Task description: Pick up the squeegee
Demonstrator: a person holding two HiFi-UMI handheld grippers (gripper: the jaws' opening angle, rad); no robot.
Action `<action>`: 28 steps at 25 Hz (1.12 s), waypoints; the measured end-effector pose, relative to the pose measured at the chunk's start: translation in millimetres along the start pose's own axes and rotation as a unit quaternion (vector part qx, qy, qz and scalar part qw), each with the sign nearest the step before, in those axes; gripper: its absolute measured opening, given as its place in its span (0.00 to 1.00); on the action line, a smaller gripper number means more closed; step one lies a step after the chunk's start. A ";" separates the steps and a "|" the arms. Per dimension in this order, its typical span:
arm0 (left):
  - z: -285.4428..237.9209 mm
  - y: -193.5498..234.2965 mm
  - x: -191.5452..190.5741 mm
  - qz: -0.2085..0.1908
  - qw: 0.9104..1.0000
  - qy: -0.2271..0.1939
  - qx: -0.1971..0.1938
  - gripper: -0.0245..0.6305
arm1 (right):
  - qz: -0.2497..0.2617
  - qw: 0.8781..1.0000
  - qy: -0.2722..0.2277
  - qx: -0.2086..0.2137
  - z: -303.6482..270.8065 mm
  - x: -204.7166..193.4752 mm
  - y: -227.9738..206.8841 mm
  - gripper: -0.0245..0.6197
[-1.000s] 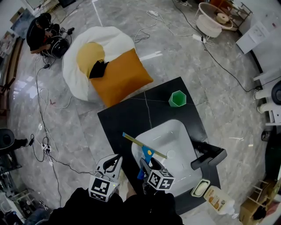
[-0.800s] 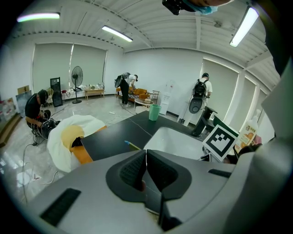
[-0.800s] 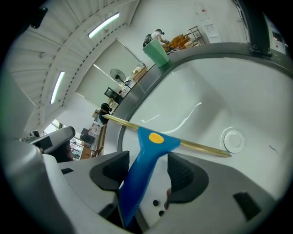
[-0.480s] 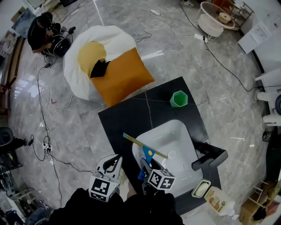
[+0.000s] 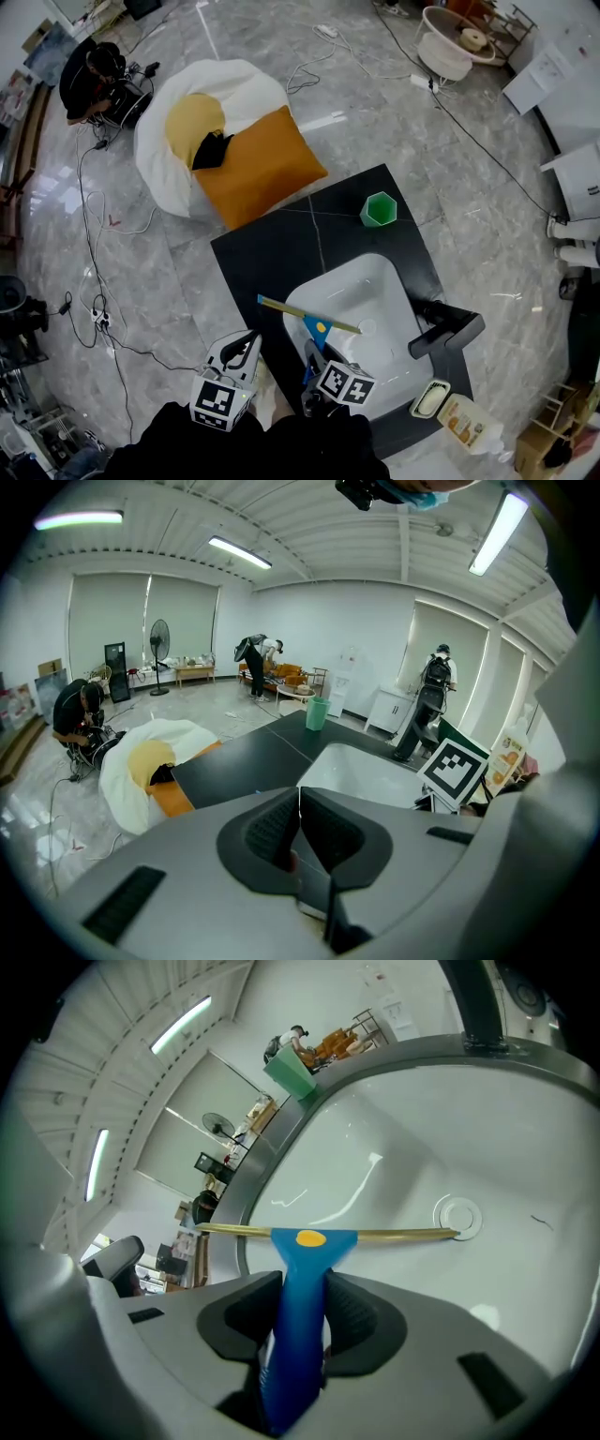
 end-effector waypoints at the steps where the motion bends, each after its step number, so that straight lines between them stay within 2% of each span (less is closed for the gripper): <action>1: 1.4 -1.0 0.4 -0.001 1.000 -0.001 -0.001 0.07 | -0.002 1.000 0.000 -0.002 1.6 -0.3 0.0 0.28; 5: 8.7 -6.6 3.2 -0.006 1.000 -0.007 -0.005 0.07 | 0.001 1.000 -0.003 -0.006 7.7 -3.9 0.4 0.27; 9: 18.6 -8.5 3.4 -0.010 1.000 -0.013 -0.004 0.07 | 0.039 0.999 -0.024 -0.013 15.7 -0.6 7.7 0.27; 12: 25.7 -9.5 2.4 -0.013 1.000 -0.020 -0.001 0.07 | 0.044 0.998 -0.041 -0.013 23.9 7.3 11.2 0.27; 21: 61.5 -22.6 17.9 -0.031 0.998 -0.057 -0.013 0.07 | 0.069 0.994 -0.087 -0.020 61.9 11.9 29.3 0.27; 28: 108.1 -35.9 25.5 -0.051 0.994 -0.097 -0.019 0.07 | 0.102 0.986 -0.131 -0.012 105.7 0.0 64.4 0.27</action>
Point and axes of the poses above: the fingertips, and each gripper's own axes: z backward along the fingers, y to its left, x out of its top, the point moved 5 cm from there along z, backward along the fingers, and after that the axes turned 6 degrees about -x, right-handed, at the moved point
